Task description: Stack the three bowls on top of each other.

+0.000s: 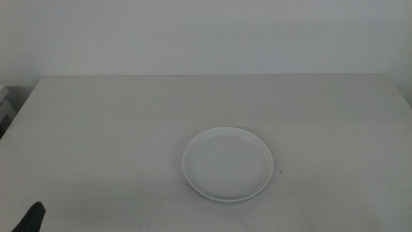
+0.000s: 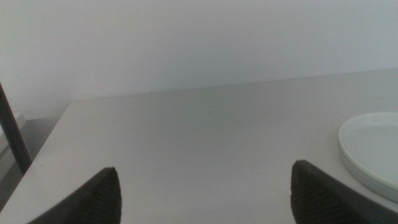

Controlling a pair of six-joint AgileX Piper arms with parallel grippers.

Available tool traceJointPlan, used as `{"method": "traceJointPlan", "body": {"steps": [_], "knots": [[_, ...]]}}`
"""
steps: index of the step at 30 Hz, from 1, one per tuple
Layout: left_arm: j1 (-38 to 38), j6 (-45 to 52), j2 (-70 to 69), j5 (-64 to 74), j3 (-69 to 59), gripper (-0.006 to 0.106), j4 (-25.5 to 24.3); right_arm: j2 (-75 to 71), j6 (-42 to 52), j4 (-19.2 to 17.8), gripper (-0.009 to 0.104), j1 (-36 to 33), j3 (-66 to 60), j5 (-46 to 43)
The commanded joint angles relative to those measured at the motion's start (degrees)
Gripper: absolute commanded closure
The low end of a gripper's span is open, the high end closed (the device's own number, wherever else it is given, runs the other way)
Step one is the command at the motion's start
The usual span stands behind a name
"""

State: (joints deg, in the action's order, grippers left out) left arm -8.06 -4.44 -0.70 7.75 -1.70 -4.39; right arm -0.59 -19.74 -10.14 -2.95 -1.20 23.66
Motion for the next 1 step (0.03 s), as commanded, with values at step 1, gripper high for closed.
{"method": "traceJointPlan", "body": {"steps": [1], "knots": [[0.0,-0.7,-0.8,-4.1,0.2,-0.005,0.2,-1.5,0.3,-1.2,0.034,0.4,0.4,-3.6]]}}
